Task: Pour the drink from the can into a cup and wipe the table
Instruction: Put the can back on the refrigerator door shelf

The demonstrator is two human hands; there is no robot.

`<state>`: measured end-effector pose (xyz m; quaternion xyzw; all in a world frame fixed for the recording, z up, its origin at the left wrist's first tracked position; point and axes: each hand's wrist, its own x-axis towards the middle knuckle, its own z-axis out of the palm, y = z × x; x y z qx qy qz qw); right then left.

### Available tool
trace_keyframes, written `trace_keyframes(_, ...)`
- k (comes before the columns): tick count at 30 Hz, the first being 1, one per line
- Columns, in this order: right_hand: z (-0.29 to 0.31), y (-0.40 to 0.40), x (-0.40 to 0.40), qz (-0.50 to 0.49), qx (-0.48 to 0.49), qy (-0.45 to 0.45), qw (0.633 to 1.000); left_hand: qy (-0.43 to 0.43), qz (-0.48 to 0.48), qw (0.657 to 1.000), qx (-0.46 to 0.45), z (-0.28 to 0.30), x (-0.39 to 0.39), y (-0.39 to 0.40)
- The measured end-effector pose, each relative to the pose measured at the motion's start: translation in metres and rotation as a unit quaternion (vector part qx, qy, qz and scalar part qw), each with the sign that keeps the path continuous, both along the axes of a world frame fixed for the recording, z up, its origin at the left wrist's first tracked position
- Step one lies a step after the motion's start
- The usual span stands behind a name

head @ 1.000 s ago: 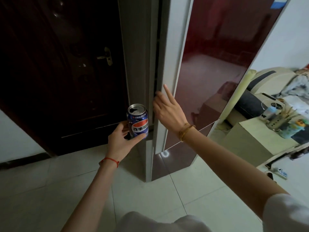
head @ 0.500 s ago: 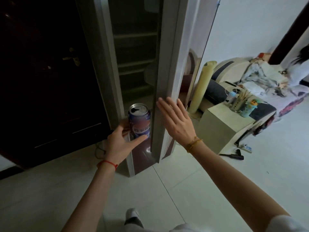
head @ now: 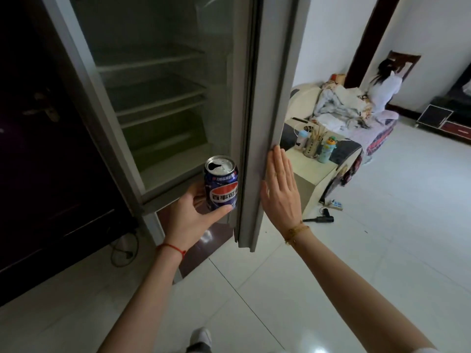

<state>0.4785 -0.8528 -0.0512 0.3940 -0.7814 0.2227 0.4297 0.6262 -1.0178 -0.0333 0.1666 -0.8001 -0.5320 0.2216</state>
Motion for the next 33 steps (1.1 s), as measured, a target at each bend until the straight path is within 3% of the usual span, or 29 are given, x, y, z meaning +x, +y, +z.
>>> trace_keyframes(7, 0.002, 0.045, -0.022, -0.064, -0.043, -0.077, 0.994, 0.024, -0.064, 0.998, -0.012, 0.014, -0.035, 0.021)
trace_keyframes(12, 0.013, 0.068, -0.033, -0.031, -0.108, -0.171, 0.979, 0.034, -0.105, 0.994, -0.025, 0.021, -0.069, 0.029)
trace_keyframes(16, 0.023, 0.074, -0.046, -0.027, -0.208, -0.262, 0.942, 0.050, -0.133, 0.989, -0.046, 0.031, -0.102, 0.036)
trace_keyframes(20, 0.031, 0.079, -0.067, -0.027, -0.304, -0.299, 0.904, 0.059, -0.171, 0.982, -0.057, 0.037, -0.136, 0.037)
trace_keyframes(27, 0.056, 0.090, -0.111, -0.055, -0.414, -0.370, 0.830, 0.093, -0.225, 0.968, -0.053, 0.059, -0.189, 0.042)
trace_keyframes(33, 0.071, 0.110, -0.156, -0.068, -0.465, -0.394, 0.790, 0.110, -0.267, 0.955, -0.067, 0.079, -0.239, 0.041)
